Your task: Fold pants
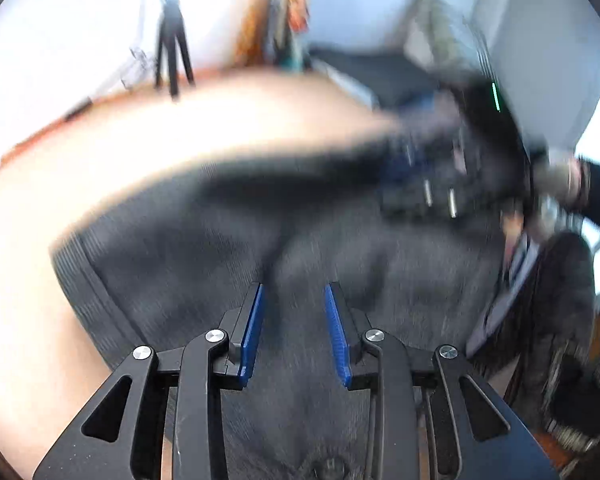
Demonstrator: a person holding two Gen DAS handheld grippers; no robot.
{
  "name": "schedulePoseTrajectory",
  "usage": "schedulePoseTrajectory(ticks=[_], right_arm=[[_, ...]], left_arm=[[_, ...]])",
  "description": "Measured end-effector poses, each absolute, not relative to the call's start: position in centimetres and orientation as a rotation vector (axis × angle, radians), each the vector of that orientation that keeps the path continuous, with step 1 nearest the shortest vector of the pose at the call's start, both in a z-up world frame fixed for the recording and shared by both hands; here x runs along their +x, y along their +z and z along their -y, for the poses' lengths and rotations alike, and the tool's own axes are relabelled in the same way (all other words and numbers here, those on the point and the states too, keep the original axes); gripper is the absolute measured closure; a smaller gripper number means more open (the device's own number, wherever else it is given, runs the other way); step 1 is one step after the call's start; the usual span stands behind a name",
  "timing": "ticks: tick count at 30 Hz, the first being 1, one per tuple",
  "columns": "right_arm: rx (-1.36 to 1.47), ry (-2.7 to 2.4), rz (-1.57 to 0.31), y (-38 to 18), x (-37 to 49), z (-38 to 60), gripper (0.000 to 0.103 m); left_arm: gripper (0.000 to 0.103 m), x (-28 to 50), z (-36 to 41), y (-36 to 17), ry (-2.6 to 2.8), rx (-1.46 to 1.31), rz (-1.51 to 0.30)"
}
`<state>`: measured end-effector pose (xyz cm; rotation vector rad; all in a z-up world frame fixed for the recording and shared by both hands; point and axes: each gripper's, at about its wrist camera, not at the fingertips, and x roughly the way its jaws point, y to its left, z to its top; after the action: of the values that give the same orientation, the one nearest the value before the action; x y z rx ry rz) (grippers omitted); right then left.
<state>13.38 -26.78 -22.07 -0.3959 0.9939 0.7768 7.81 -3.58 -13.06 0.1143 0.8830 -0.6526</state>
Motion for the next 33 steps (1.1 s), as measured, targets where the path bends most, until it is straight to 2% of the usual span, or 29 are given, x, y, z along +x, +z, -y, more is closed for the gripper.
schedulePoseTrajectory(ticks=[5, 10, 13, 17, 21, 25, 26, 27, 28, 30, 33], right_arm=[[-0.311, 0.821, -0.968, -18.5, 14.4, 27.0, 0.054], [-0.155, 0.841, -0.957, -16.2, 18.4, 26.3, 0.050], [-0.124, 0.853, -1.048, -17.7, 21.0, 25.0, 0.049], [-0.056, 0.883, -1.207, -20.7, 23.4, 23.7, 0.044], [0.035, 0.943, -1.268, -22.4, 25.1, 23.0, 0.038], [0.196, 1.051, -1.327, -23.8, 26.2, 22.2, 0.039], [0.215, 1.066, -1.330, -24.1, 26.3, 21.8, 0.040], [0.231, 1.079, -1.335, -24.4, 26.4, 21.4, 0.047], [0.238, 1.084, -1.344, -24.8, 26.2, 20.8, 0.061], [0.196, 1.069, -1.340, -25.1, 25.7, 19.6, 0.075], [-0.025, 0.986, -1.152, -22.2, 22.8, 17.9, 0.094]], left_arm=[[0.074, 11.5, 4.0, -11.5, -0.540, 0.133, -0.789], [0.074, 14.5, 2.9, -15.2, -0.408, 0.157, -0.899], [0.074, 14.4, 2.0, -17.7, -0.389, 0.175, -0.980], [0.074, 13.6, 1.6, -18.0, -0.409, 0.182, -0.967], [0.074, 12.9, 0.5, -18.1, -0.434, 0.138, -0.976], [0.074, 12.8, -0.2, -17.1, -0.441, 0.102, -0.963], [0.074, 13.1, 0.0, -16.5, -0.439, 0.098, -0.952], [0.074, 13.3, -0.1, -15.9, -0.434, 0.093, -0.935], [0.074, 13.3, -0.3, -15.4, -0.428, 0.090, -0.917], [0.074, 13.3, -0.9, -14.6, -0.405, 0.096, -0.886], [0.074, 13.3, -1.5, -14.6, -0.372, 0.100, -0.883]])
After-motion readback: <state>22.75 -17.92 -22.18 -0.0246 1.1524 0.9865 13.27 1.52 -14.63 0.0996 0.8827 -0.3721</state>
